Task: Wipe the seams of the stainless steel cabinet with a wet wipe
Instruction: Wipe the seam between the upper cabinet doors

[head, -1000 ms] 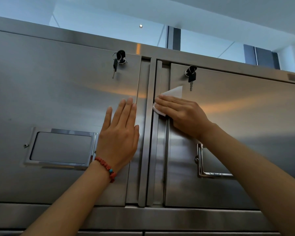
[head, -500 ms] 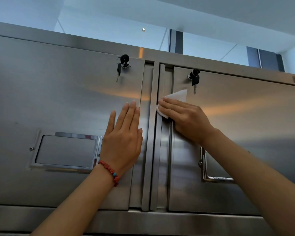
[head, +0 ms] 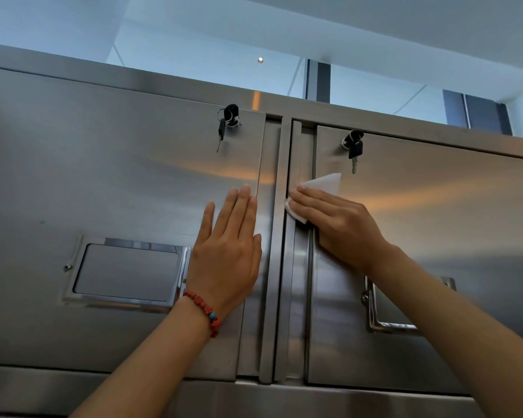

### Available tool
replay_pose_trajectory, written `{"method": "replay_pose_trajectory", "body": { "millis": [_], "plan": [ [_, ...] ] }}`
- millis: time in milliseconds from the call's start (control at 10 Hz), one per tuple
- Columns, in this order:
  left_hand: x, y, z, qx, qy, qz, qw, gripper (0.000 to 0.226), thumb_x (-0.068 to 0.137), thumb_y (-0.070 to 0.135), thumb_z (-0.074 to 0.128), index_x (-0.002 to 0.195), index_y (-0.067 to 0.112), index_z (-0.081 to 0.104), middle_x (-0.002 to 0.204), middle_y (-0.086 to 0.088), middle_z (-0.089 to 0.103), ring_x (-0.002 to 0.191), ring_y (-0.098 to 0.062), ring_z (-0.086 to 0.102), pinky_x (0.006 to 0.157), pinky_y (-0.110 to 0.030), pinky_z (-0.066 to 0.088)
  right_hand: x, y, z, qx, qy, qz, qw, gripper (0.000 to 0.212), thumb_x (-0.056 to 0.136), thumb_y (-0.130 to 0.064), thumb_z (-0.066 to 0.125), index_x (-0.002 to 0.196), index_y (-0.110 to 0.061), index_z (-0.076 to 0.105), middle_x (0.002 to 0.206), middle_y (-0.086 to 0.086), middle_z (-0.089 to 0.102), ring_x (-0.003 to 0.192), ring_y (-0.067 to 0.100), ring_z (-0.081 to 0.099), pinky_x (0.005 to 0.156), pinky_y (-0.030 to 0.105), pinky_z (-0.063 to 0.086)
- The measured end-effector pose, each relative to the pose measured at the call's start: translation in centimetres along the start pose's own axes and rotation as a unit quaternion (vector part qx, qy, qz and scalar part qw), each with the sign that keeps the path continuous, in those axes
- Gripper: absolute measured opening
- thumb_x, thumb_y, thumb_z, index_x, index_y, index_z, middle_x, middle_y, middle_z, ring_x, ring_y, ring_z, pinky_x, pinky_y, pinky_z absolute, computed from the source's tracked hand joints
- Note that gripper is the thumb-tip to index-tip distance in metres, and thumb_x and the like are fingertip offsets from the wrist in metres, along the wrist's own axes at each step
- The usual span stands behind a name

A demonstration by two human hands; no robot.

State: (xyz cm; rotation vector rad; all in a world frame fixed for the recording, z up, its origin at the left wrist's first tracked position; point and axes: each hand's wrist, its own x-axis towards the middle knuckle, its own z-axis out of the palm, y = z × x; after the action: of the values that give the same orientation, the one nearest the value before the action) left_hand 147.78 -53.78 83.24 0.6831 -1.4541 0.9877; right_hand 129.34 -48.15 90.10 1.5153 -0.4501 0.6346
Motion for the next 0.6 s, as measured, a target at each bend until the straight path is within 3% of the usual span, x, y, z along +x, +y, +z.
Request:
{"method": "replay_pose_trajectory", "body": {
  "millis": [300, 400, 500, 600],
  "plan": [
    [0.03, -0.08, 0.12, -0.005, 0.0, -0.001, 1.0, 0.055, 0.092, 0.027, 0.027, 0.137, -0.001, 0.041, 0.144, -0.018, 0.037, 0.134, -0.032, 0.035, 0.106, -0.055, 0.032, 1.0, 1.1, 0.43, 0.007, 0.018, 0.02, 1.0, 0.039, 0.071, 0.018, 0.066, 0.106, 0.002, 0.07, 0.113, 0.018, 0.066, 0.108, 0.032, 0.062, 0.083, 0.047, 0.055],
    [0.04, -0.1, 0.15, -0.007, 0.0, -0.001, 1.0, 0.055, 0.092, 0.027, 0.027, 0.137, -0.001, 0.04, 0.144, -0.018, 0.037, 0.134, -0.032, 0.035, 0.106, -0.055, 0.033, 0.68, 0.75, 0.57, -0.001, 0.013, 0.017, 1.0, 0.032, 0.077, 0.012, 0.064, 0.107, 0.002, 0.069, 0.114, 0.018, 0.066, 0.109, 0.032, 0.062, 0.085, 0.047, 0.055],
    [0.03, -0.06, 0.12, -0.009, 0.0, -0.003, 1.0, 0.055, 0.092, 0.027, 0.027, 0.137, -0.001, 0.04, 0.144, -0.018, 0.036, 0.134, -0.031, 0.034, 0.105, -0.055, 0.034, 0.37, 0.65, 0.46, 0.007, 0.016, 0.005, 1.0, 0.028, 0.088, 0.0, 0.049, 0.107, 0.002, 0.069, 0.114, 0.017, 0.066, 0.109, 0.032, 0.062, 0.084, 0.047, 0.055],
    [-0.02, -0.04, 0.12, -0.009, 0.0, -0.002, 1.0, 0.055, 0.092, 0.027, 0.027, 0.137, -0.001, 0.04, 0.144, -0.018, 0.036, 0.134, -0.032, 0.034, 0.105, -0.055, 0.034, 0.66, 1.22, 0.35, 0.009, 0.02, -0.001, 1.0, 0.031, 0.087, 0.002, 0.045, 0.106, 0.002, 0.07, 0.113, 0.016, 0.066, 0.108, 0.031, 0.062, 0.082, 0.047, 0.056]
  ]
}}
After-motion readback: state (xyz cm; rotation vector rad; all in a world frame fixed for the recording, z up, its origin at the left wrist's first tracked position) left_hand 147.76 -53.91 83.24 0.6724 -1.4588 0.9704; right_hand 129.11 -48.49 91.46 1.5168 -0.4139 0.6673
